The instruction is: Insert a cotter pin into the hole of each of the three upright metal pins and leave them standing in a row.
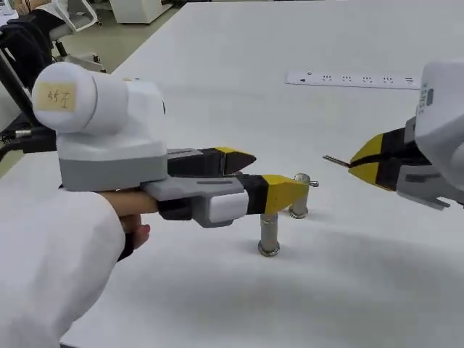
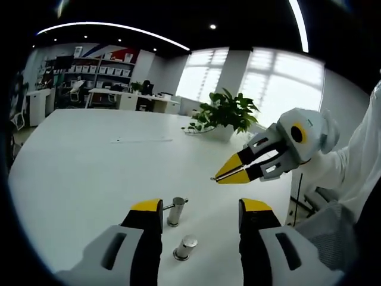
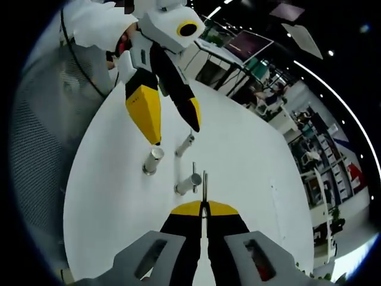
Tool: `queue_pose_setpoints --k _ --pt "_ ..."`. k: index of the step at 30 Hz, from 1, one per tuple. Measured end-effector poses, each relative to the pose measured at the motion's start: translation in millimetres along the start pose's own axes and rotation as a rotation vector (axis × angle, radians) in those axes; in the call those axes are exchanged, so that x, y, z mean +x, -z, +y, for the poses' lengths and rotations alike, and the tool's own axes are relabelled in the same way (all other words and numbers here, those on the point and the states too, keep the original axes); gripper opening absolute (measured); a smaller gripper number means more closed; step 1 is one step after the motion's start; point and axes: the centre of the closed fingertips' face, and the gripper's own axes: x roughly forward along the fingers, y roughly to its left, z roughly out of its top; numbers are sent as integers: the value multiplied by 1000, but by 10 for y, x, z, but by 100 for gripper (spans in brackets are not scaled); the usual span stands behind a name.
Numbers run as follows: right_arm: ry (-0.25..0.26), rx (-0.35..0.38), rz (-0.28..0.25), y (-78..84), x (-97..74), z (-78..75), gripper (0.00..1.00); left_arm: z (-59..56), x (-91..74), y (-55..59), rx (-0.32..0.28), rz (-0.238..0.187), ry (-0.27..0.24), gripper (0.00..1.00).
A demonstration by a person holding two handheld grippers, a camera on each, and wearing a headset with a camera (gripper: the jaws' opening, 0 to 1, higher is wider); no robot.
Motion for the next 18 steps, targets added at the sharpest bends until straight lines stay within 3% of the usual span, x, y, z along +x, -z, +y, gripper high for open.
queue_pose_setpoints --k 11,18 --pt "12 19 -33 -104 -28 42 0 -129 104 -68 35 -9 41 33" --pt "23 29 -58 -168 -37 43 0 -165 158 -83 35 -4 55 30"
